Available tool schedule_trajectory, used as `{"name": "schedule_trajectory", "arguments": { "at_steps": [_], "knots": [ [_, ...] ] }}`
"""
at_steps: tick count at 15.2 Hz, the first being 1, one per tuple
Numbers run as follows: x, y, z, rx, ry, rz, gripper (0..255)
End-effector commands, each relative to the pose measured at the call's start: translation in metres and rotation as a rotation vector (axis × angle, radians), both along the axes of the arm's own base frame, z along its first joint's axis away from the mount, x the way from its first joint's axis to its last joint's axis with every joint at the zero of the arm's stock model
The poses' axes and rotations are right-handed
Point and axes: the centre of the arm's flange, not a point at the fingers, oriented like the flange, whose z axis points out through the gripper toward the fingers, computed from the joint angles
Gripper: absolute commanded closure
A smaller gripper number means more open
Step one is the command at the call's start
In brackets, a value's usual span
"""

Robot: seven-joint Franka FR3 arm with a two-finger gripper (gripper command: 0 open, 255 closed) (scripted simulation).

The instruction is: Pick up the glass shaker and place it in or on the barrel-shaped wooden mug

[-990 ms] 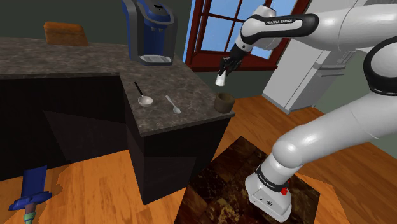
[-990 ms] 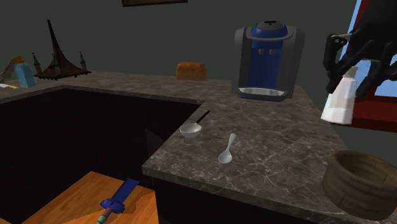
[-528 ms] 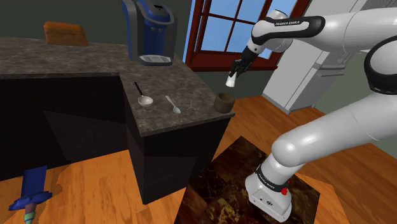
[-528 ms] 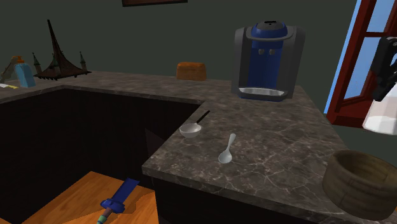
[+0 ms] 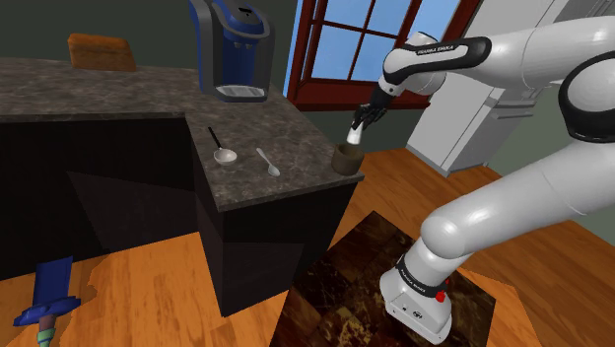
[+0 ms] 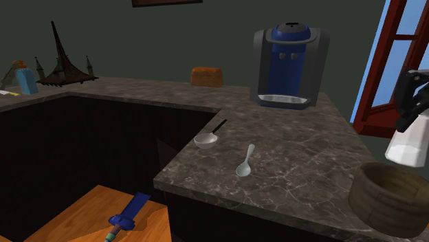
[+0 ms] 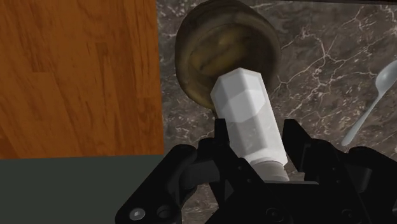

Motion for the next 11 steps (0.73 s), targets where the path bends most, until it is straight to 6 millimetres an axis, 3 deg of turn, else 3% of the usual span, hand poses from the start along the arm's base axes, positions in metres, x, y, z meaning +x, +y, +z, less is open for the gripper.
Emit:
{"name": "schedule_trajectory", "arguments": {
  "at_steps": [1, 6, 11],
  "knots": [
    [0.001, 0.000, -0.011, 0.000, -0.001, 0.000, 255],
    [0.001, 0.000, -0.038, 0.000, -0.001, 0.000, 255],
    [0.001, 0.000, -0.038, 0.000, -0.001, 0.000, 255]
  ]
}}
